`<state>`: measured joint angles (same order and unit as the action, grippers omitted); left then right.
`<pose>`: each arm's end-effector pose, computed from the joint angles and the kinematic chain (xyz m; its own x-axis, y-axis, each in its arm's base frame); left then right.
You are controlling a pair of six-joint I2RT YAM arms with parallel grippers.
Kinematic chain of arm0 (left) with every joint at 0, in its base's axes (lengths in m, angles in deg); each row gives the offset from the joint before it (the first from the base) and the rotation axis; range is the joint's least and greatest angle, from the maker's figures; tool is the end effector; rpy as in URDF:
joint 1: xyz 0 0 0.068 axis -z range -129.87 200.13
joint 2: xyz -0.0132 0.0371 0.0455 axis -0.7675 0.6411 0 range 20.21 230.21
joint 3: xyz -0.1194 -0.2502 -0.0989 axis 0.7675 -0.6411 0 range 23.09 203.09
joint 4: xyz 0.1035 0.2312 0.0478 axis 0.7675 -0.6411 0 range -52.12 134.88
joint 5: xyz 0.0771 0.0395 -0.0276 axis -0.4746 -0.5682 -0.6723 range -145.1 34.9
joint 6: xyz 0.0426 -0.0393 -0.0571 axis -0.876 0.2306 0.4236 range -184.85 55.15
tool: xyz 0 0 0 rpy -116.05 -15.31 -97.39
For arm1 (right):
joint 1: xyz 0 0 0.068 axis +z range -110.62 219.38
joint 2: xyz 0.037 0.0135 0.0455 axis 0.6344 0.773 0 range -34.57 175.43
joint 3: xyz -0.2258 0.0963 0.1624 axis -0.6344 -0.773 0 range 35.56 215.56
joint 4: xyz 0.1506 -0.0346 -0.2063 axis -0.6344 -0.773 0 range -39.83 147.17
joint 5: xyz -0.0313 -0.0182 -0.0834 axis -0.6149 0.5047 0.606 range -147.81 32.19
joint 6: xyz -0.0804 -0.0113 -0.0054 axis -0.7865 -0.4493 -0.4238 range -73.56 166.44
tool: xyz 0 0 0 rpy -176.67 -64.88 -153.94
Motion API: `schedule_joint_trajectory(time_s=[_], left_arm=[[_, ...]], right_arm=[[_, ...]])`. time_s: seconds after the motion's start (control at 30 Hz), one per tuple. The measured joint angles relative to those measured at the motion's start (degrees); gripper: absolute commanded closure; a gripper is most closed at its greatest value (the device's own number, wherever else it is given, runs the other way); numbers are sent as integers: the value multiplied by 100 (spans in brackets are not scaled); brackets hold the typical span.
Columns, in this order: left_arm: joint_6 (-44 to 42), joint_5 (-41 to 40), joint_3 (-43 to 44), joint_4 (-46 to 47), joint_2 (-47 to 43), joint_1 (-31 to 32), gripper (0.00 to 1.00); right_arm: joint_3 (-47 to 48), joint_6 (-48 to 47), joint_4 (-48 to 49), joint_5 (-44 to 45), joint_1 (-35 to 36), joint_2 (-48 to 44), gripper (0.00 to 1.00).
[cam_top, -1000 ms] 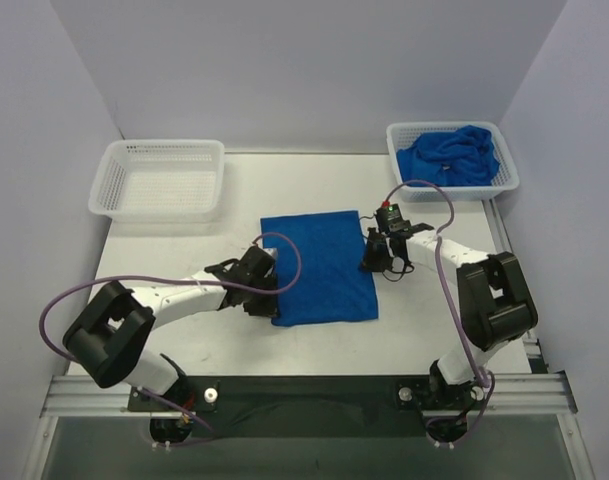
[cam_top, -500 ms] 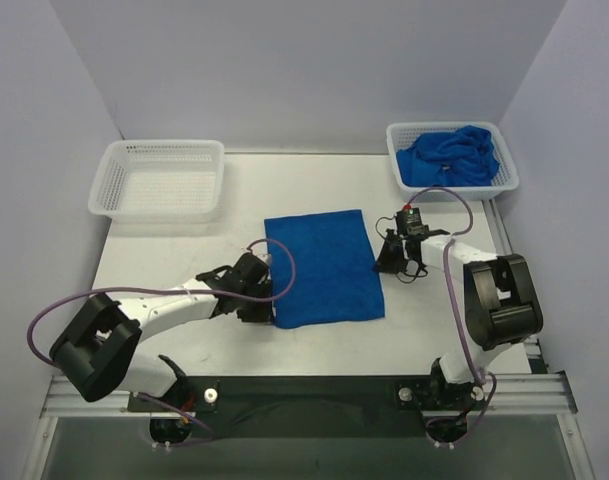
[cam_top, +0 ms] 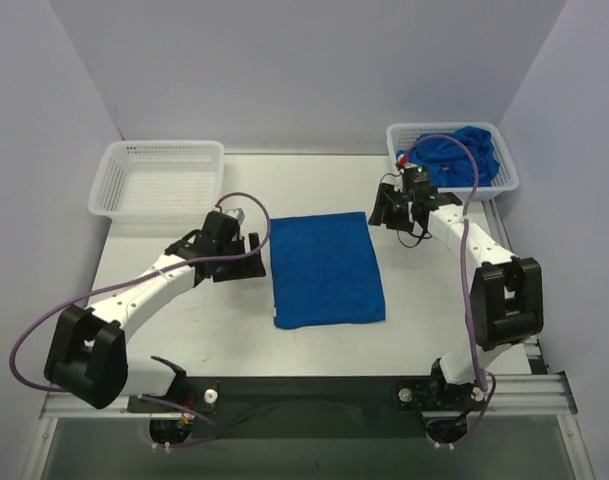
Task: Fold and stack the towels
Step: Fold the towel
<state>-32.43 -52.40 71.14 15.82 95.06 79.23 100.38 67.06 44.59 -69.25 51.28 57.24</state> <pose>0.2330 -0.1334 0.2150 -0.8833 -0.1214 -0.4528 0.0417 0.9417 -0.3339 0.3704 0.0924 0.2524 -0.7073 0.2036 -0.6770 -0.1098 0.9144 0.3897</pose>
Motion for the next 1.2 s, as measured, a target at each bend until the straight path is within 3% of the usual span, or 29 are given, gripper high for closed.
schedule_joint_trajectory(time_s=[0.2, 0.3, 0.63, 1.2], left_arm=[[-601, 37, 1161, 525, 1305, -621, 14], [-870, 68, 1690, 761, 2081, -721, 14], [-1394, 289, 3132, 968, 3810, -1021, 16], [-1532, 645, 3565, 1069, 4411, -1032, 29]], right_arm=[[1554, -662, 79, -461, -245, 1158, 33], [2002, -922, 52, -710, -345, 1705, 31], [3080, -1379, -179, -1405, -518, 3084, 41], [4120, -1276, -896, -1928, -522, 4017, 50]])
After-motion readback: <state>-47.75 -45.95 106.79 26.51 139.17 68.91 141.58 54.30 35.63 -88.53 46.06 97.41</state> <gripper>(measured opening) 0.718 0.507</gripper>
